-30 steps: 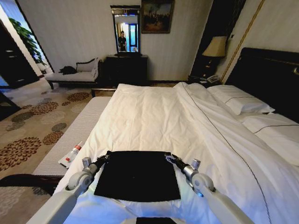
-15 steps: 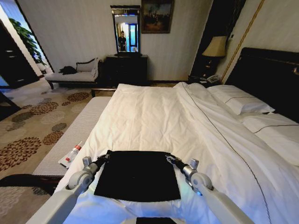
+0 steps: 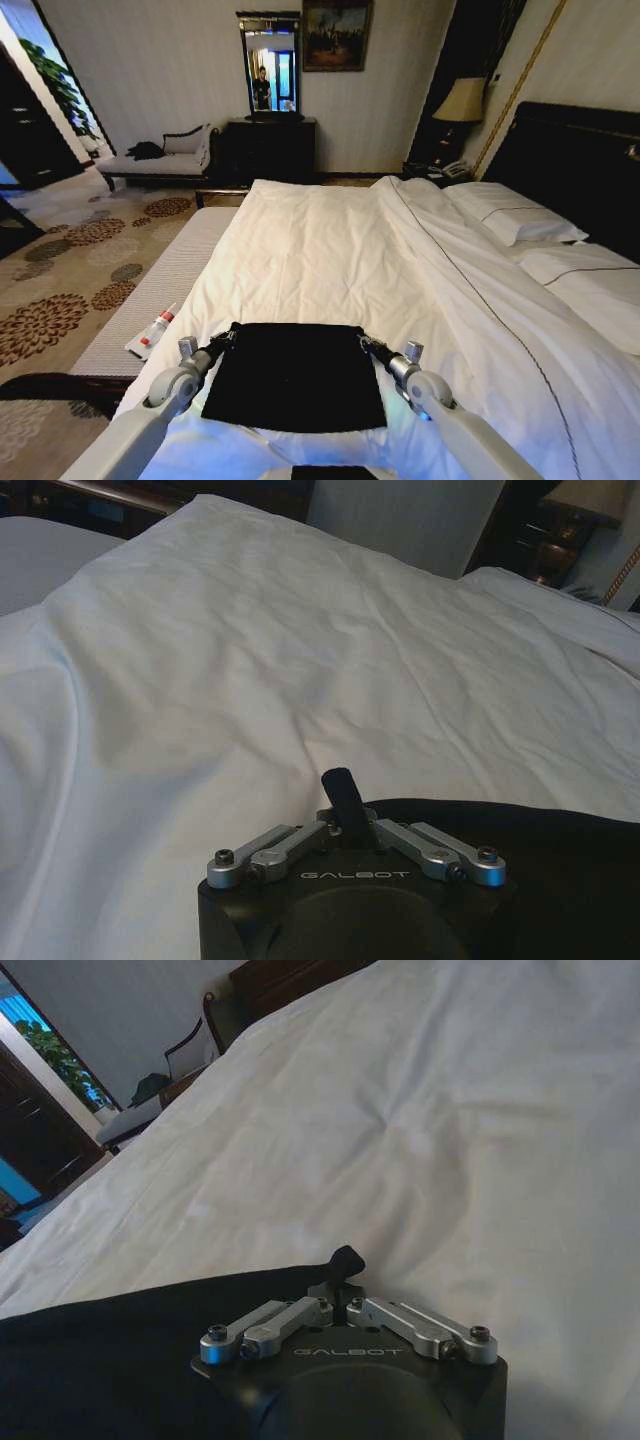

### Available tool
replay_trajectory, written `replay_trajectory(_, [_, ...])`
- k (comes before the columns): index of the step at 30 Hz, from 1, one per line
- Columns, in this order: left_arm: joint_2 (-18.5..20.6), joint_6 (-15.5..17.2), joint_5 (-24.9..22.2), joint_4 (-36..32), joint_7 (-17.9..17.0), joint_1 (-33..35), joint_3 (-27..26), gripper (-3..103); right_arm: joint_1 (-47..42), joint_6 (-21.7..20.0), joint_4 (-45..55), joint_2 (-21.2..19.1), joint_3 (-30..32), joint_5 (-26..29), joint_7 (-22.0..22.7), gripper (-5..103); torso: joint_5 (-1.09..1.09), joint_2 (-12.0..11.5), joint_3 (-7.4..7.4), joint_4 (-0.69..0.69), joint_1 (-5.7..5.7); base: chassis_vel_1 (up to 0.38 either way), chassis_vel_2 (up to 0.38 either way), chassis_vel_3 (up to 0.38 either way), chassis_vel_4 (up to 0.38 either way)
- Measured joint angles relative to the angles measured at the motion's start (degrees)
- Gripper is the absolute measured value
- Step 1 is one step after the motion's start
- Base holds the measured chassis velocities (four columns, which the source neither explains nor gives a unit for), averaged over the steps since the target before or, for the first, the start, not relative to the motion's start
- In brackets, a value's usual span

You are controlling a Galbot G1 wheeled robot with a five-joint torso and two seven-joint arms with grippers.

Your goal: Fold the clothes on the bed.

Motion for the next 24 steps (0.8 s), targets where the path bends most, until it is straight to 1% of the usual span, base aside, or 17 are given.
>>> replay_trajectory(8, [-0.2, -0.1, 0.0, -0.6, 0.0, 0.1, -0.1, 2, -0.6, 0.1, 1.6, 0.0, 0.3, 0.1, 0.6, 1, 0.00, 0.0, 0.00, 0.00, 0.00, 0.000, 0.000, 0.000, 0.000])
replay_trajectory(13, [0.5, -0.3, -0.1, -2.4, -0.3, 0.3, -0.9, 2, -2.1, 0.1, 4.2, -0.2, 1.6, 0.1, 1.6, 1, 0.00, 0.0, 0.00, 0.00, 0.00, 0.000, 0.000, 0.000, 0.000])
replay_trajectory(16, [1.6, -0.3, -1.1, -5.1, -0.9, 0.5, -2.4, 2, -3.5, 0.1, 8.3, -0.6, 3.2, 0.3, 3.2, 1, 0.00, 0.0, 0.00, 0.00, 0.00, 0.000, 0.000, 0.000, 0.000])
replay_trajectory(17, [1.6, -0.3, -1.1, -5.1, -0.9, 0.5, -2.4, 2, -3.5, 0.1, 8.3, -0.6, 3.2, 0.3, 3.2, 1, 0.00, 0.0, 0.00, 0.00, 0.00, 0.000, 0.000, 0.000, 0.000])
replay_trajectory(20, [3.4, -0.5, -3.1, -10.3, -1.5, 0.4, -4.3, 2, -5.1, 0.1, 14.2, -2.1, 5.7, 0.5, 5.0, 1, 0.00, 0.0, 0.00, -0.01, 0.00, 0.000, 0.000, 0.000, 0.000])
replay_trajectory(21, [3.4, -0.5, -3.1, -10.3, -1.5, 0.4, -4.3, 2, -5.1, 0.1, 14.2, -2.1, 5.7, 0.5, 5.0, 1, 0.00, 0.0, 0.00, -0.01, 0.00, 0.000, 0.000, 0.000, 0.000])
replay_trajectory(24, [5.1, -0.6, -5.1, -13.8, -2.5, -1.1, -5.5, 2, -5.0, 0.2, 19.3, -3.3, 7.0, 1.4, 8.1, 1, 0.00, 0.0, 0.00, -0.01, 0.00, 0.000, 0.000, 0.000, 0.000])
